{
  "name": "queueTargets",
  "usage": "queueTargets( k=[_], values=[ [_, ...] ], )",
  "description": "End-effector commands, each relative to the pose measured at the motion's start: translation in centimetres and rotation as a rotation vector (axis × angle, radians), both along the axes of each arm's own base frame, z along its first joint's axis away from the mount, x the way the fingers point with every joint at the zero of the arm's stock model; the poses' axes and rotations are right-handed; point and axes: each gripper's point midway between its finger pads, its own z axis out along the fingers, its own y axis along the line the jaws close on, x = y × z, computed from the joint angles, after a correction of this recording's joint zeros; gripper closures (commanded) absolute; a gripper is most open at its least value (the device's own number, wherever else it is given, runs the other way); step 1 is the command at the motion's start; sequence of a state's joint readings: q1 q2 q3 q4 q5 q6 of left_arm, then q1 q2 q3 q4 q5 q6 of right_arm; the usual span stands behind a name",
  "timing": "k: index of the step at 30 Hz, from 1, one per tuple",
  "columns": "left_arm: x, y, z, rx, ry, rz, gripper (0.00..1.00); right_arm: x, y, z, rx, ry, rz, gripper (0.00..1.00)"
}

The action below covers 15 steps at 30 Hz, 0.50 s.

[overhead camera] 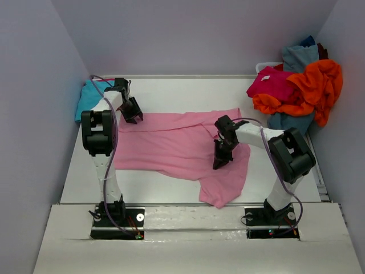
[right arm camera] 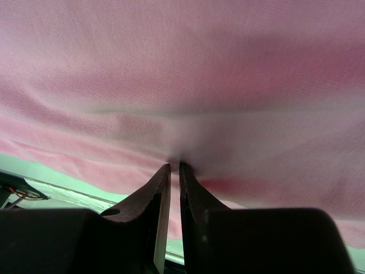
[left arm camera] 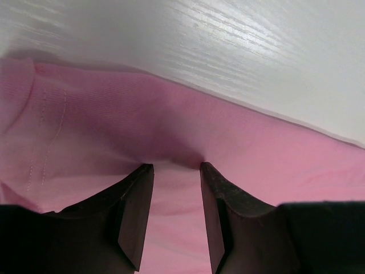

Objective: Fold and stack the t-shirts
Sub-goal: Smooth out the 1/3-folded T-shirt at the center of the board.

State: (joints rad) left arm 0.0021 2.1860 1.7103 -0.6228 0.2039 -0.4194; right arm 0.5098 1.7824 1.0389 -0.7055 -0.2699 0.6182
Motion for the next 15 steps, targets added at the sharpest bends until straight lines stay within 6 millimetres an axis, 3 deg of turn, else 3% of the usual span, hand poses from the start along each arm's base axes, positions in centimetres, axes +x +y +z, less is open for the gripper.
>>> queueTargets(
  k=[1, 9, 15],
  values=[
    [0.1, 0.9, -1.5, 0.043, 0.043, 0.007, 0.49, -3.0, -5.0, -4.5, -0.253, 0.084, 0.031, 0.81],
    [0.9, 1.0, -2.7, 0.048, 0.062, 0.009, 0.48, -1.0, -4.3, -5.3, -0.268, 0.070, 0.031, 0.81],
    [1.2, 1.1, -3.0, 0.052, 0.069, 0.007, 0.48, 2.6, -3.1, -4.4, -0.252, 0.021, 0.023, 0.81]
  ],
)
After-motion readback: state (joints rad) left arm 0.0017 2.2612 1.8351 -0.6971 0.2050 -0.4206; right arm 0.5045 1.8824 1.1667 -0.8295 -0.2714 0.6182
